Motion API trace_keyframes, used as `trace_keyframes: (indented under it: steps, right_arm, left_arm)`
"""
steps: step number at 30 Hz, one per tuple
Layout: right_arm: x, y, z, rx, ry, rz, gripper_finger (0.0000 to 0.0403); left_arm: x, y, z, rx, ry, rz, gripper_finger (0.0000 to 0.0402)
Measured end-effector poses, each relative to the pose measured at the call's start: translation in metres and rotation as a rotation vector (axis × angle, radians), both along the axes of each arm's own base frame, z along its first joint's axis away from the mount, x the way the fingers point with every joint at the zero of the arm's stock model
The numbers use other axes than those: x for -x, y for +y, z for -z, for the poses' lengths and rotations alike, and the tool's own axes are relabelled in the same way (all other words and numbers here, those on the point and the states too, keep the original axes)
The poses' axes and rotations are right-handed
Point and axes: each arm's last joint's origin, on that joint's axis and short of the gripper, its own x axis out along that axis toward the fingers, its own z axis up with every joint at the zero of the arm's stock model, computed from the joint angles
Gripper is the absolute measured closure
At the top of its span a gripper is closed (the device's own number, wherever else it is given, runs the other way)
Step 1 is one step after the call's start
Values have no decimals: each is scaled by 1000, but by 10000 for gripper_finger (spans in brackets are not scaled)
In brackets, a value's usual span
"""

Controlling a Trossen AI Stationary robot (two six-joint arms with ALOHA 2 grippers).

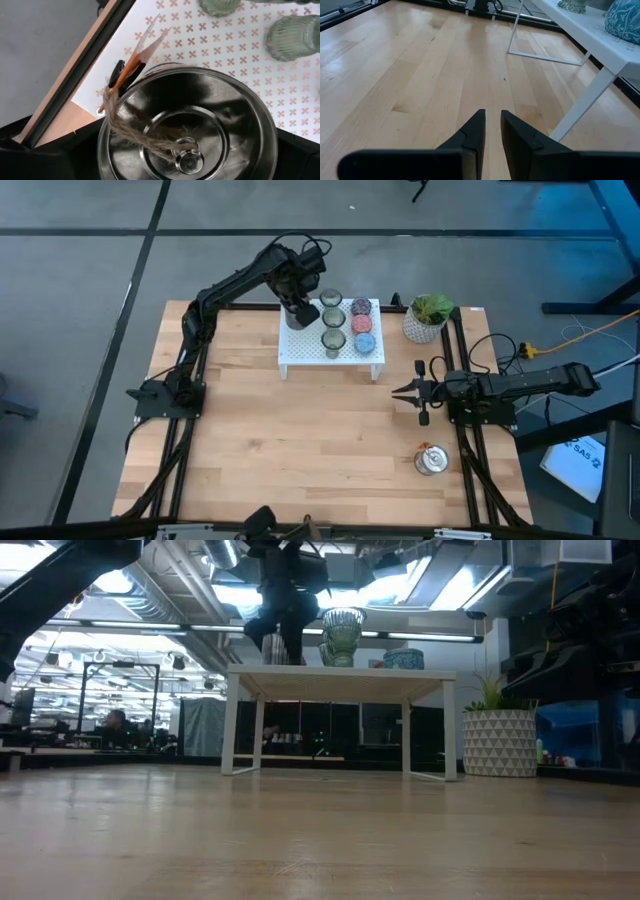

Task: Pick & Place candle stick holders
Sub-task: Put the left silver scented candle on the shelf, then put the silver scented candle on the shelf aligned with the other silver scented candle

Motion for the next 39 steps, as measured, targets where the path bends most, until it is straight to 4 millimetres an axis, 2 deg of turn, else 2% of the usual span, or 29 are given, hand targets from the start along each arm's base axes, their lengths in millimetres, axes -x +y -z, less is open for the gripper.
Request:
trace_keyframes:
  steps: [6,13,22,27,32,36,39]
  right_arm:
    - [0,0,0,0,0,0,339]
    - [0,0,0,0,1,0,339]
    - [0,0,0,0,0,0,339]
    - [0,0,0,0,0,0,339]
    - [0,0,0,0,0,0,339]
    - [0,0,0,0,0,0,339]
    - [0,0,0,0,0,0,339]
  left_arm:
    - [0,-1,-1,1,-4,30,16]
    - [4,-5,-21,-46,-67,59,15]
    - [35,-23,-64,-129,-142,20,15]
    - [53,-44,-90,-166,-210,20,15]
    - [63,-80,-105,-226,-220,84,15]
    - [70,-114,-101,-298,-174,127,15]
    - [75,-138,-89,-343,-178,167,15]
